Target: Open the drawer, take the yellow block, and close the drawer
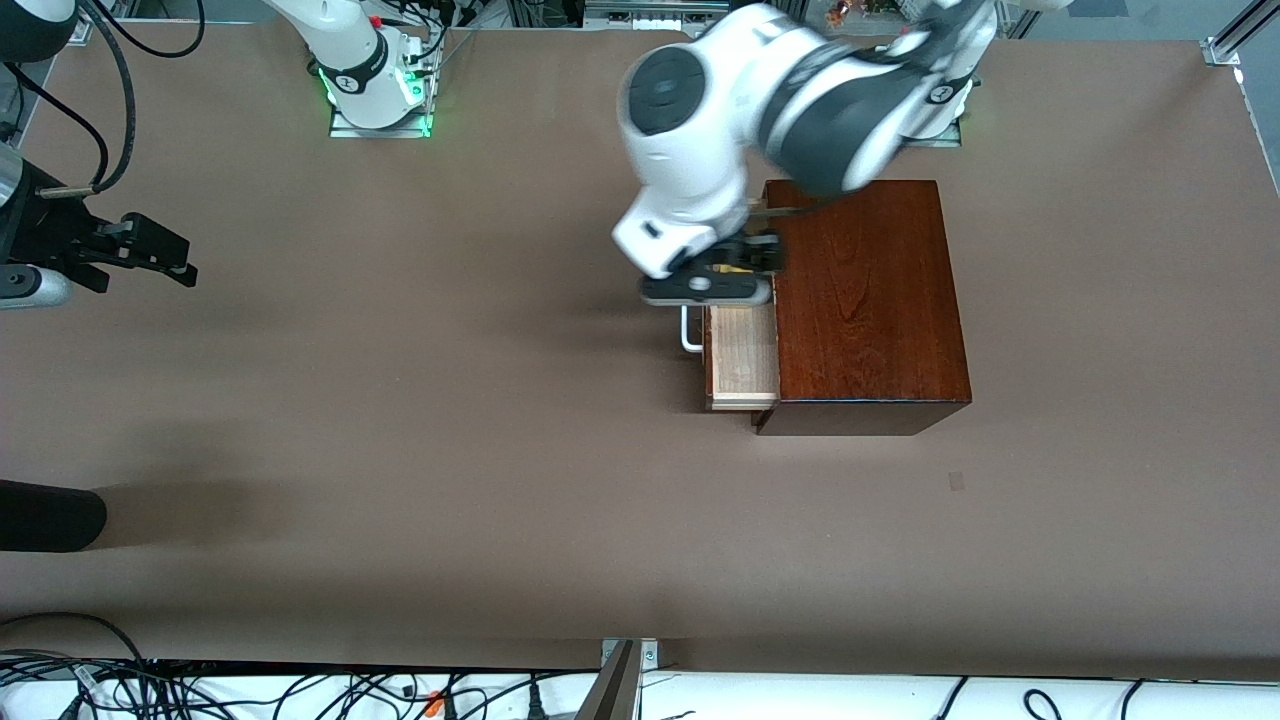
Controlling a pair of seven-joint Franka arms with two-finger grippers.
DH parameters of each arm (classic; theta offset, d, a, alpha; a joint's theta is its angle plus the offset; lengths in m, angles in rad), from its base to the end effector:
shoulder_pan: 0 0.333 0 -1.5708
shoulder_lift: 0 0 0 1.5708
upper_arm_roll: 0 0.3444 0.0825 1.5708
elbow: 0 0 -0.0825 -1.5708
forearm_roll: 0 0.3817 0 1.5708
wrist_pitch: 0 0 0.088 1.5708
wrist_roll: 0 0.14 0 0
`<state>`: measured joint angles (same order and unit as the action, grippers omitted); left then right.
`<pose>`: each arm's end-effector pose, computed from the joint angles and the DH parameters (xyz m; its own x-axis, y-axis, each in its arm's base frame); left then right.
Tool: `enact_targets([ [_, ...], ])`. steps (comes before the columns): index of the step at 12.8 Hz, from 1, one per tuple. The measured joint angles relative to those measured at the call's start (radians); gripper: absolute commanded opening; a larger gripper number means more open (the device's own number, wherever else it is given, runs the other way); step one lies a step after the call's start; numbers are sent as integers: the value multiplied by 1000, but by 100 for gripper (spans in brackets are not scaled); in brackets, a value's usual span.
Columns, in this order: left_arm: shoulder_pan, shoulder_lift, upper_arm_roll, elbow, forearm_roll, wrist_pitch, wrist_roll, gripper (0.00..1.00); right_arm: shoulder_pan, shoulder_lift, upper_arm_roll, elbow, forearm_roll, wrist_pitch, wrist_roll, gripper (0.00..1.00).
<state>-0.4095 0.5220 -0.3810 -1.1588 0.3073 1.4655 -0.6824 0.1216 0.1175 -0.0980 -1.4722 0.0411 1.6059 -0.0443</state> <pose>0.5543 -0.4070 0.4922 0.9956 -0.0672 -0.0647 -0.0793 -0.9752 -0.2067 0.5952 0.0232 0.6024 0.9976 0.0672 0.0180 0.0677 -0.9973 -0.0289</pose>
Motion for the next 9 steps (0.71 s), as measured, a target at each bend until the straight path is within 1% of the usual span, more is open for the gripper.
enact_targets([
  [3, 154, -74, 1, 1, -68, -55, 193, 100, 1, 0, 2, 0, 2, 16, 0, 100],
  [5, 259, -101, 4, 1, -130, -105, 336, 100, 6, 0, 9, 0, 9, 19, 0, 100],
  [6, 292, -112, 16, 1, -144, -115, 412, 100, 18, 1, 12, 0, 28, 19, 0, 100],
  [7, 305, -124, 48, 0, -157, -120, 482, 100, 37, 1, 15, 0, 43, 19, 0, 100],
  [9, 302, -175, 172, -30, -241, -128, 609, 100, 100, 5, 20, -2, 47, 17, 2, 100],
])
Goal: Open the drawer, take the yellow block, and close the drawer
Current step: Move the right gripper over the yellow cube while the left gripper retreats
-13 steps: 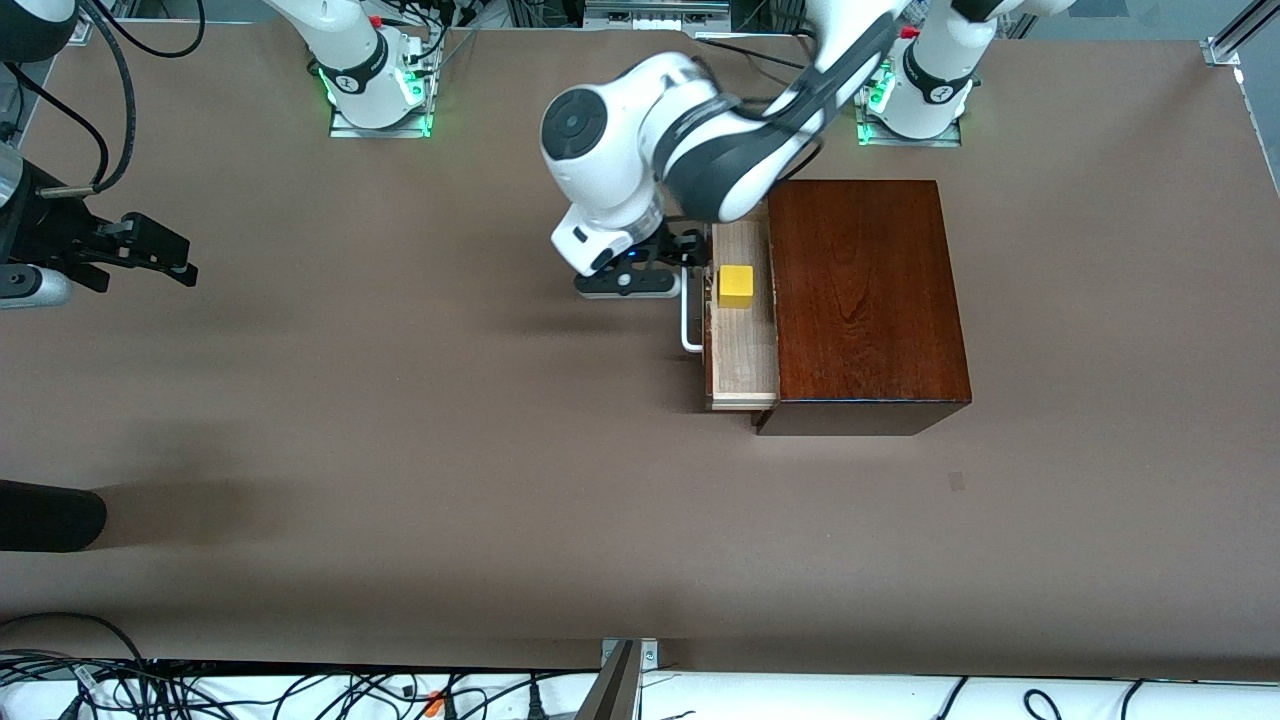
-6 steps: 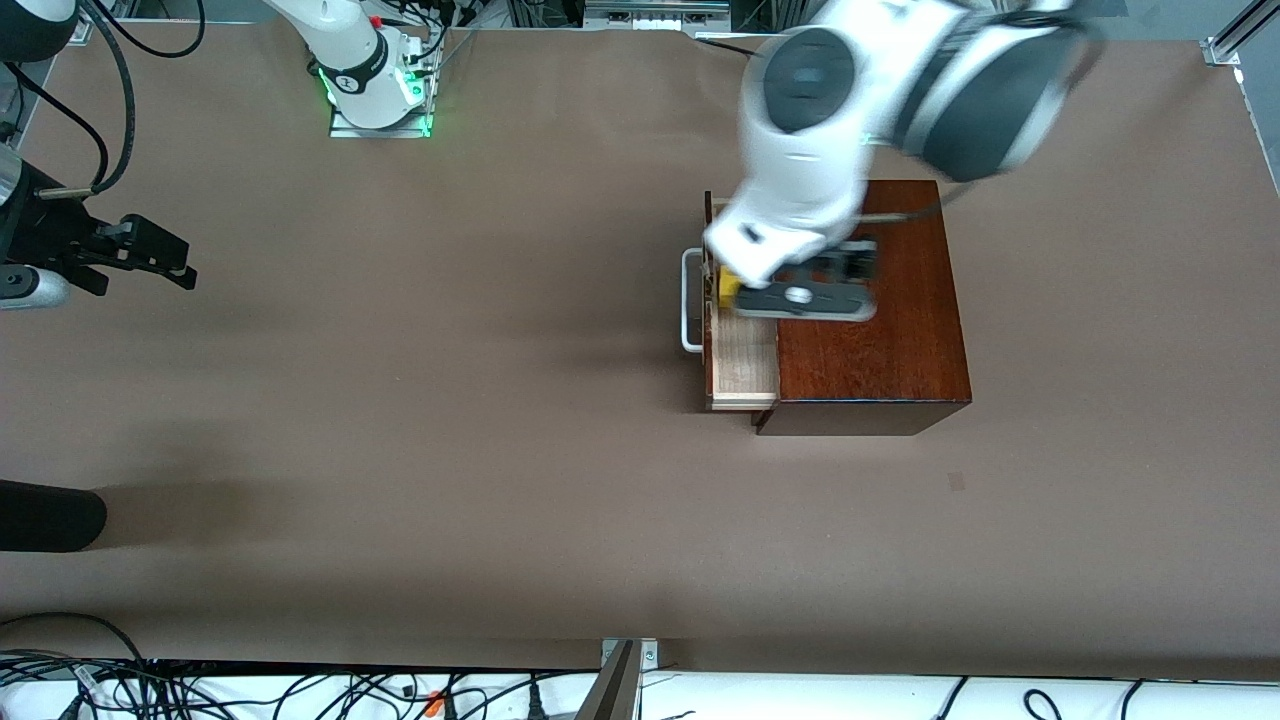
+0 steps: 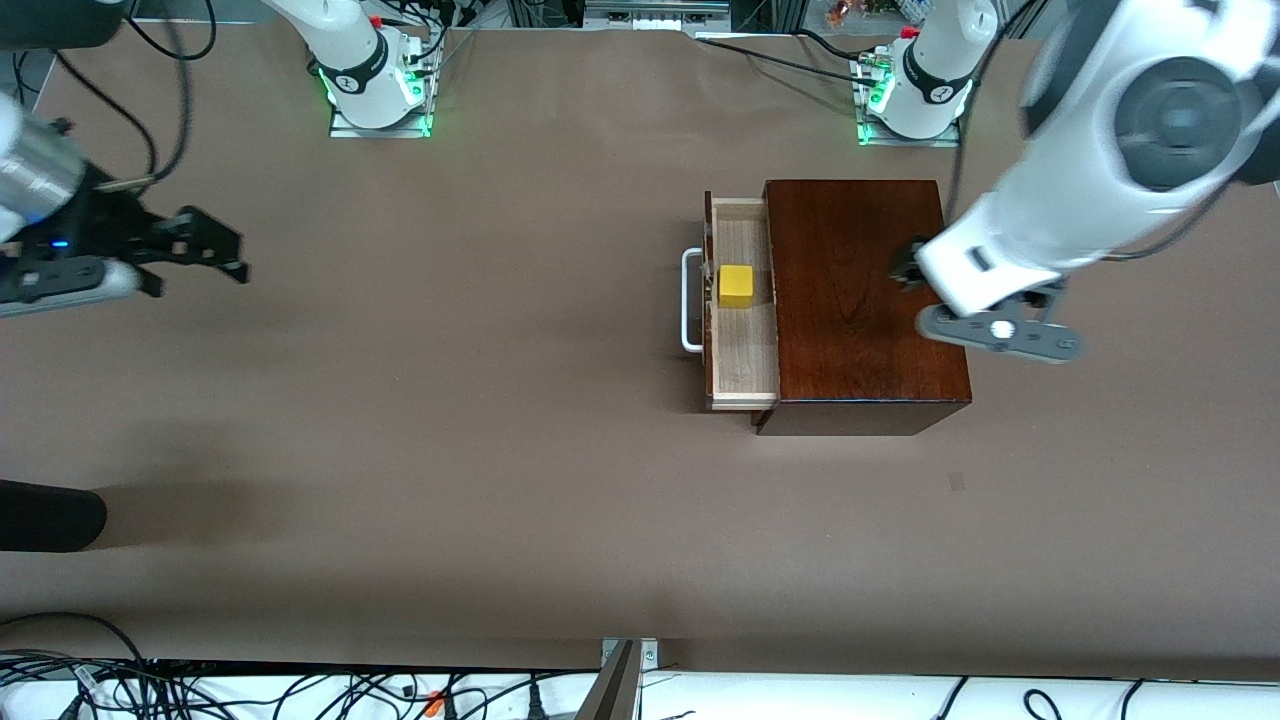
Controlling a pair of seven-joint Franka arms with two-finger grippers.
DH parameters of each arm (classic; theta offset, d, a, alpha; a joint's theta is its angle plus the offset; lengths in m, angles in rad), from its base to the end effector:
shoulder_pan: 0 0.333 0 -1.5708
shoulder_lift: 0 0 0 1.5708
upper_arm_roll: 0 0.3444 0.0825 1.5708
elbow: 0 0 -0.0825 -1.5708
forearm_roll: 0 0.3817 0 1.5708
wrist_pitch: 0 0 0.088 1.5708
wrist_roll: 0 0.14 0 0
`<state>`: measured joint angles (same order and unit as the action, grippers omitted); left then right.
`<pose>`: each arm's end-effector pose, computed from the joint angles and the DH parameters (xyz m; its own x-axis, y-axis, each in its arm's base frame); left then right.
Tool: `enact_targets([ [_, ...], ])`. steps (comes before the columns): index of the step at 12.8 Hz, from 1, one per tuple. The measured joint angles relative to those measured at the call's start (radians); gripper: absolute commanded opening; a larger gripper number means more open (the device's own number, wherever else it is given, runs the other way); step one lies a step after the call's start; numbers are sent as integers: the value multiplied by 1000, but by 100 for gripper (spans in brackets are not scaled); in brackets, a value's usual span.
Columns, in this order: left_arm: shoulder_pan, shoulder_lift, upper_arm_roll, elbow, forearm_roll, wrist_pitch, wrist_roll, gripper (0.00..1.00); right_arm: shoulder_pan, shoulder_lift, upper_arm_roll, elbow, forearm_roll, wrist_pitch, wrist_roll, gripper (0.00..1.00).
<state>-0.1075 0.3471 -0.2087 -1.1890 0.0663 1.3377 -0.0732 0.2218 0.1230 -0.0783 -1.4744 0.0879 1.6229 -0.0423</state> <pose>0.6096 -0.1626 0.5733 0.9564 -0.2215 -0.1902 -0.2274 -0.9737 -0.0096 0.5911 0.1003 0.5999 0.9831 0.1809 0.0290 0.1826 -0.9802 -0.0770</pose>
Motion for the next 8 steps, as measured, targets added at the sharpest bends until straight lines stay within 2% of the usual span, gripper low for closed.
enact_targets([
  [2, 1, -75, 125, -75, -70, 21, 96, 100, 66, 17, 3, -4, 0, 0, -2, 100],
  [4, 1, -169, 211, -203, -97, 96, 143, 100, 134, 26, 7, -4, 2, 0, -7, 100],
  [6, -1, -270, 257, -366, -118, 187, 158, 100, 214, 27, 23, -4, 7, 0, -42, 100],
  [8, -10, -338, 264, -479, -119, 276, 155, 100, 331, 37, 36, -4, 8, 3, -54, 100],
])
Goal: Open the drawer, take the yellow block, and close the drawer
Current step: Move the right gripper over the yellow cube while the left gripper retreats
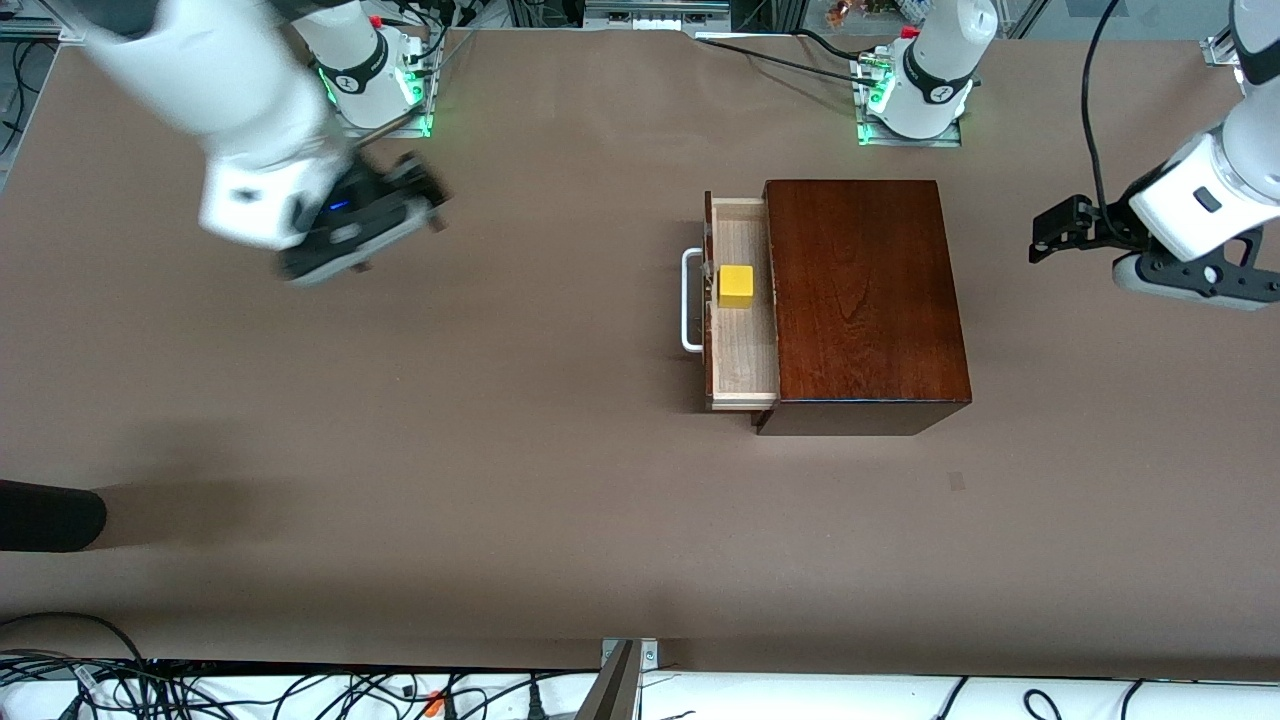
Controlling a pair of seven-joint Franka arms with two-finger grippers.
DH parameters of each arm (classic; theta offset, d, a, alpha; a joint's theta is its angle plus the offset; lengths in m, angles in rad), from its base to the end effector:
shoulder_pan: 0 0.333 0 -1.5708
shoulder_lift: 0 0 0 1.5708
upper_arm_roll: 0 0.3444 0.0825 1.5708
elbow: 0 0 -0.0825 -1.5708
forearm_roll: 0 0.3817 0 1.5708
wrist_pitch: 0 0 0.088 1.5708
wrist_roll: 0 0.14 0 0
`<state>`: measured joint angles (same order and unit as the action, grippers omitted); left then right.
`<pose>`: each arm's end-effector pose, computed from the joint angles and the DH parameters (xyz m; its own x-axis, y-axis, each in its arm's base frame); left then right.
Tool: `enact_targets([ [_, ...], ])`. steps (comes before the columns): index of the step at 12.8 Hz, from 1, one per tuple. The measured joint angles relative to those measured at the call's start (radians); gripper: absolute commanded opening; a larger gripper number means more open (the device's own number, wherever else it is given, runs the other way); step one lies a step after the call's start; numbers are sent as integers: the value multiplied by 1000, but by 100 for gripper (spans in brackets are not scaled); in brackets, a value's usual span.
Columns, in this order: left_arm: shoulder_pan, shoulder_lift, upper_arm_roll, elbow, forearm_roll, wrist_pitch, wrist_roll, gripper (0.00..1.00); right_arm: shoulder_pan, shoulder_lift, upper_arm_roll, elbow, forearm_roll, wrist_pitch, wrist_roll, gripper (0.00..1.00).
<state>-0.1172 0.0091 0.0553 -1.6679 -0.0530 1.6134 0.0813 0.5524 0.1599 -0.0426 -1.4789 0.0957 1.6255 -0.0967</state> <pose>0.5514 -0.0415 0.5731 0.9884 -0.1402 -0.0592 -0.1369 -0.9889 0.0572 0.5242 0.3101 0.5757 0.8246 0.5657 -0.0048 0.5631 -0.8215 -0.0895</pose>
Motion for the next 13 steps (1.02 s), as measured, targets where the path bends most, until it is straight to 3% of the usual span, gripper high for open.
enact_targets([
  [2, -1, -3, 0, -15, 0, 41, -3, 100, 110, 45, 8, -2, 0, 45, -28, 100],
  [6, -1, 56, 2, 58, 0, 39, -6, 100, 293, 200, 11, 14, -3, 270, -157, 100],
  [9, 35, 70, 13, 67, 0, 37, -7, 100, 404, 396, 10, 168, -93, 352, -184, 100],
  [13, 58, 70, 13, 67, 0, 39, -5, 100, 429, 579, 7, 332, -163, 438, -258, 100],
])
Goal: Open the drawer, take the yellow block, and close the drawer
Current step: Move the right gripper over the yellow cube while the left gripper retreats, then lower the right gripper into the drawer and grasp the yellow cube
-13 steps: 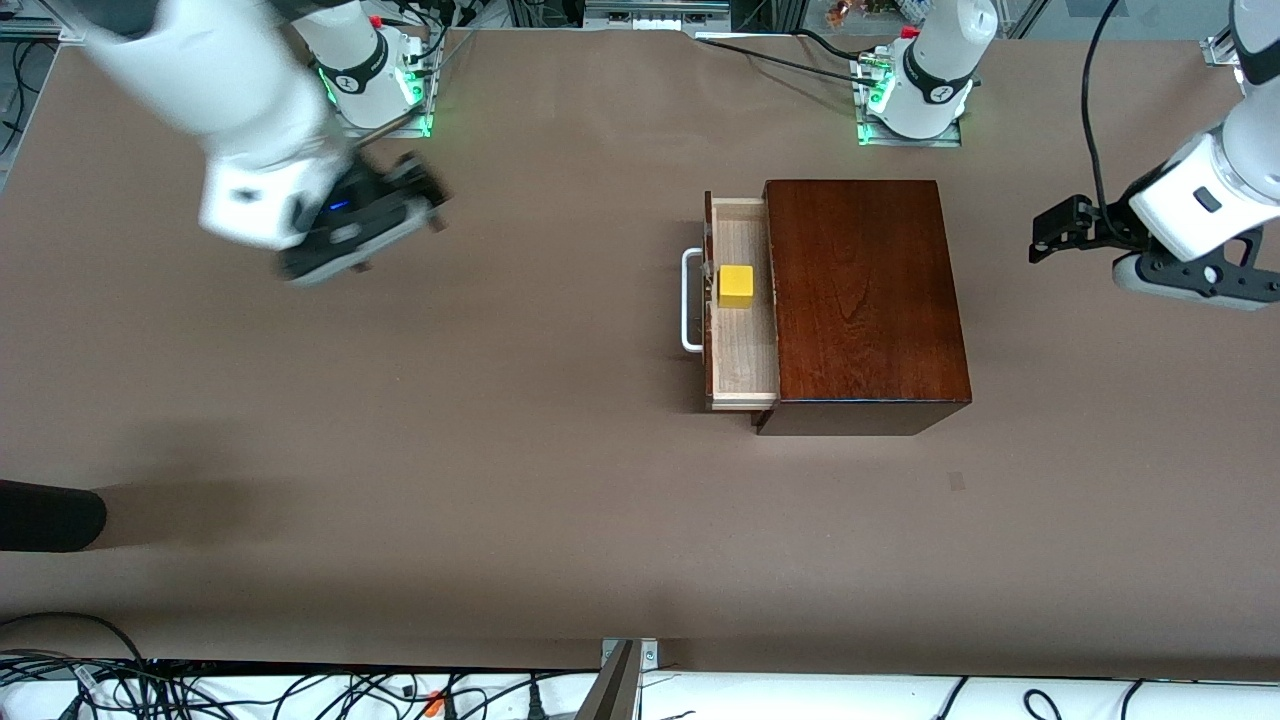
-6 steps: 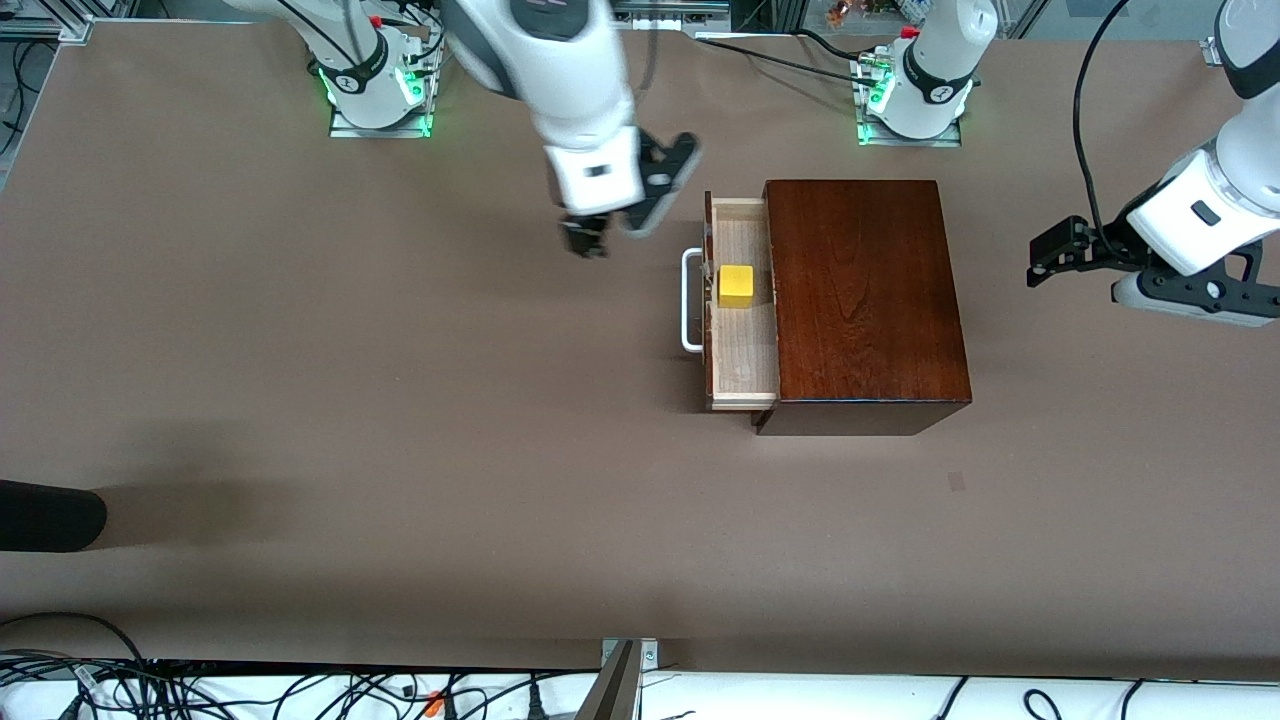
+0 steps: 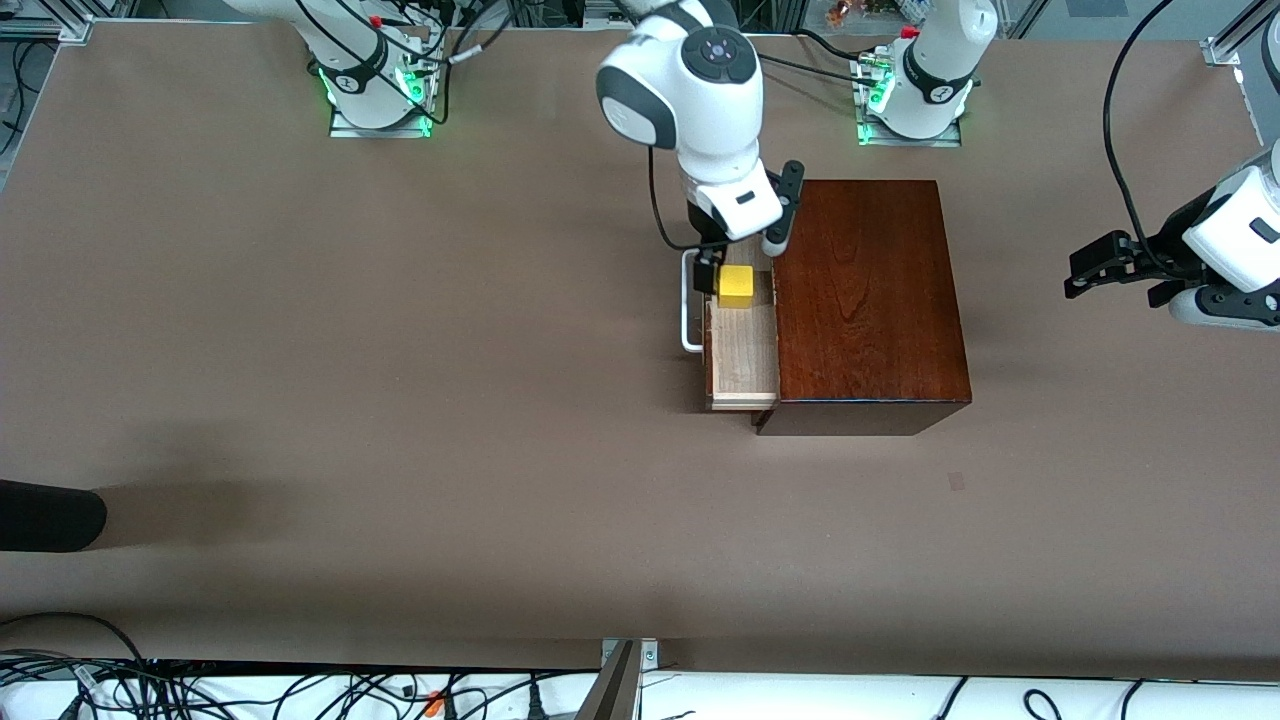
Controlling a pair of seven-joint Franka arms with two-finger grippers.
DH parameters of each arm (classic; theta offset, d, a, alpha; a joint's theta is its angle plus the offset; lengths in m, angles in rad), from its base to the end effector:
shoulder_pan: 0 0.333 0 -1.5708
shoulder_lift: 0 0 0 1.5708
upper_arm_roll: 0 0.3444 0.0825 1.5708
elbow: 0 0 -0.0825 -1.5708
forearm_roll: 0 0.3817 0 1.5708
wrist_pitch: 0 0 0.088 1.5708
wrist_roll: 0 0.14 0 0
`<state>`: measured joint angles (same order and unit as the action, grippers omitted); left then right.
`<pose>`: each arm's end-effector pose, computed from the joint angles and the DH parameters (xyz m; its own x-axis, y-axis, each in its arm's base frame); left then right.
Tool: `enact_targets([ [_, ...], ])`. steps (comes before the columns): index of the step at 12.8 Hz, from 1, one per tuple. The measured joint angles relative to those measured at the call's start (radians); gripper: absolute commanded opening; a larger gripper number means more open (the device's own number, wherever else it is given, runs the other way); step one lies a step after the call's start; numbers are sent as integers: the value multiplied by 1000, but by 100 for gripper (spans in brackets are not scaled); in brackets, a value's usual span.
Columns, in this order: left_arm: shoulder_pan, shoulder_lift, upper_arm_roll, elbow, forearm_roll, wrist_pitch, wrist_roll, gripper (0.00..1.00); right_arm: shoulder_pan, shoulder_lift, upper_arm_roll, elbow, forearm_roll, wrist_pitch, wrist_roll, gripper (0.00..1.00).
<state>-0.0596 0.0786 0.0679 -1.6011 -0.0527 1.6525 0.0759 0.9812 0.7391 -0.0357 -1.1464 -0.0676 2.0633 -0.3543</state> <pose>0.5819 -0.0035 0.5683 0.9977 -0.0632 -0.0235 -0.0620 -0.9969 0.0490 0.4619 0.6445 0.3706 0.2193 0.9664 0.1338 0.9606 -0.2378 0.1436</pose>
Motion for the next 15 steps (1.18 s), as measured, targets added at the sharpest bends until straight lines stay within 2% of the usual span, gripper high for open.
enact_targets([
  [4, -2, -13, -26, -8, 10, 13, 0, 100, 6, 53, -1, 14, -23, 36, -97, 100],
  [8, -2, -81, -28, -106, 10, 79, 0, 100, 15, 76, -1, 15, -23, 40, -126, 100],
  [12, -3, -99, -34, -127, 25, 93, 0, 100, 29, 96, -1, 15, -23, 41, -122, 100],
  [13, -4, -99, -35, -127, 27, 94, 0, 100, 31, 97, -1, 15, -23, 41, -118, 94],
  [14, -4, -99, -36, -127, 28, 95, 0, 100, 33, 98, -1, 15, -23, 40, -117, 77],
  [15, -4, -99, -36, -127, 28, 95, 0, 100, 36, 99, -1, 15, -23, 40, -117, 64],
])
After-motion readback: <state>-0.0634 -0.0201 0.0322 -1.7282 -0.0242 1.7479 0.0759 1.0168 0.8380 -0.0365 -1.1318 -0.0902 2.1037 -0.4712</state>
